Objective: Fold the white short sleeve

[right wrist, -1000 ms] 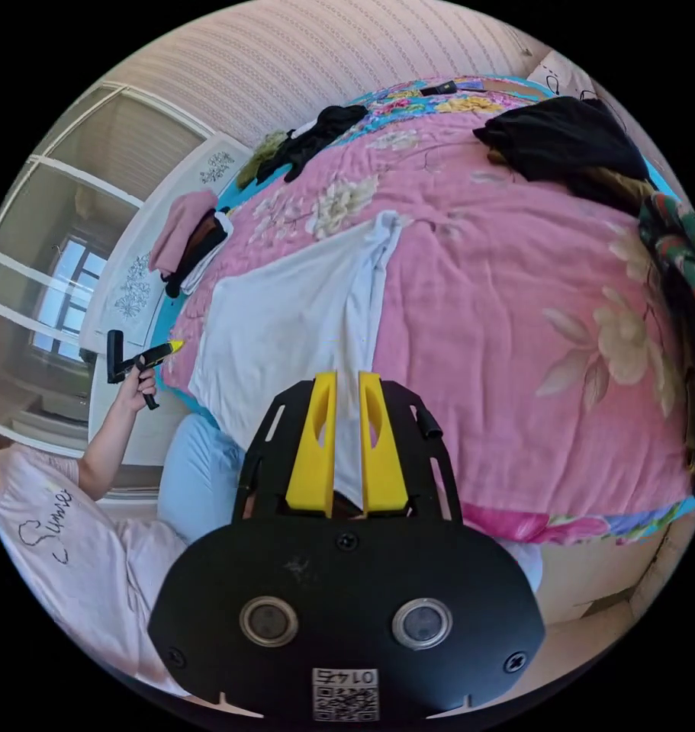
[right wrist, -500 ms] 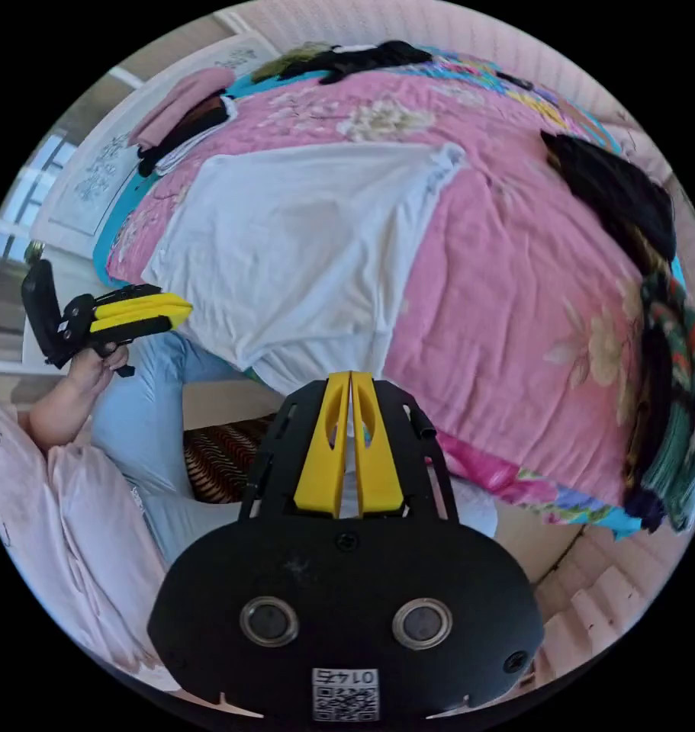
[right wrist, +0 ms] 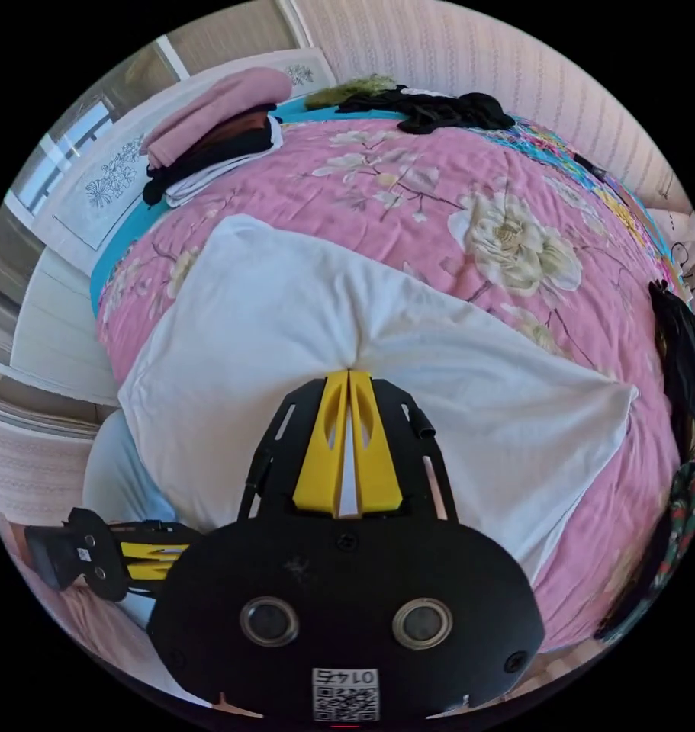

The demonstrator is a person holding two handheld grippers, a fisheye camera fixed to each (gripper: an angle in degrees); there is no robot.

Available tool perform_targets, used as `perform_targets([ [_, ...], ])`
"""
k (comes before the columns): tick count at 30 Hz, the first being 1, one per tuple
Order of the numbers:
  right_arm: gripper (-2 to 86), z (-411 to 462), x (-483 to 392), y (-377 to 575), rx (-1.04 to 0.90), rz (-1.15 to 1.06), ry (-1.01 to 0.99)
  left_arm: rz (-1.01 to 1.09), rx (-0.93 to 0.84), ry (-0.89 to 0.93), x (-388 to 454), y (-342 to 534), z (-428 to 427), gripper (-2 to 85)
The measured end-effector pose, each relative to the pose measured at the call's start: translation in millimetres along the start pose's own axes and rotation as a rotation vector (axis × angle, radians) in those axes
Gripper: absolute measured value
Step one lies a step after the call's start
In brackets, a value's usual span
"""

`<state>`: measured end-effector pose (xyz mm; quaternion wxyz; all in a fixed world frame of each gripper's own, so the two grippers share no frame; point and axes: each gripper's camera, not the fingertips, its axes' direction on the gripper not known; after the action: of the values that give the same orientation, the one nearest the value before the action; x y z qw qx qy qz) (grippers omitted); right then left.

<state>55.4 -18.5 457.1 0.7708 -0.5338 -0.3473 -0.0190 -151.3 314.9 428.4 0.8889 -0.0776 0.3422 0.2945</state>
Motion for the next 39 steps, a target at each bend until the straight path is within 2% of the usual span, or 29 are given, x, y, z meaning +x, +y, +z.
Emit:
perform_targets([
  [1,-0.9,-5.0,0.9,-8.7,-0.059,-0.044,0.002,0.026,0.000,0.008,6.4,1.6,-2.8,-1.0],
  [3,-0.9,-16.7,2.3,-20.5,-0.021,-0.063,0.038,0.043,0.016,0.033,14.8,7.0,-2.1,-1.0],
  [5,-0.9,-16.3,9.5,-40.9,0.013,-0.027,0.115,0.031,-0.065,0.032,21.4,15.6,19.5,-1.0],
  [7,-0.9,7.8,16.0,-54.4,-0.101,-0.052,0.143,0.021,-0.097,0.055,23.5,22.2,34.0,-1.0],
  [12,-0.9,-8.9,34.2,-58.2,-0.073,-0.037,0.055,0.015,-0.050,0.104,31.7,26.5,24.9,-0.8],
  [17,-0.1,-95.3,81.5,30.9,0.177,0.066,-0.099,0.116,0.106,0.092,62.8,24.6,9.5,2.6],
  [19,1.4,-110.3,97.3,75.2,0.186,0.142,-0.089,0.156,0.178,0.073,76.8,23.7,11.4,6.5],
  [22,8.4,-111.1,113.5,138.9,0.122,0.289,-0.051,0.182,0.260,0.017,99.6,20.3,18.3,11.7],
  [24,10.5,-100.2,121.3,164.0,0.016,0.359,-0.037,0.224,0.214,0.026,112.3,14.1,30.9,13.8],
  [27,10.8,-86.2,136.2,186.4,-0.019,0.483,-0.160,0.261,0.152,0.039,129.2,7.3,49.6,16.3],
  [29,7.2,-87.8,149.5,187.8,-0.009,0.537,-0.184,0.293,0.114,0.043,141.1,4.2,58.2,16.9],
  [32,2.1,-94.3,162.8,184.9,0.019,0.523,-0.361,0.314,0.070,0.042,152.6,0.5,65.0,17.9],
  [35,0.8,-110.2,168.9,182.8,0.124,0.493,-0.546,0.331,0.045,0.009,160.2,-5.9,70.5,18.4],
  [39,0.5,-126.7,173.2,174.0,0.213,0.456,-0.679,0.280,-0.043,0.020,155.8,-22.1,78.2,17.1],
])
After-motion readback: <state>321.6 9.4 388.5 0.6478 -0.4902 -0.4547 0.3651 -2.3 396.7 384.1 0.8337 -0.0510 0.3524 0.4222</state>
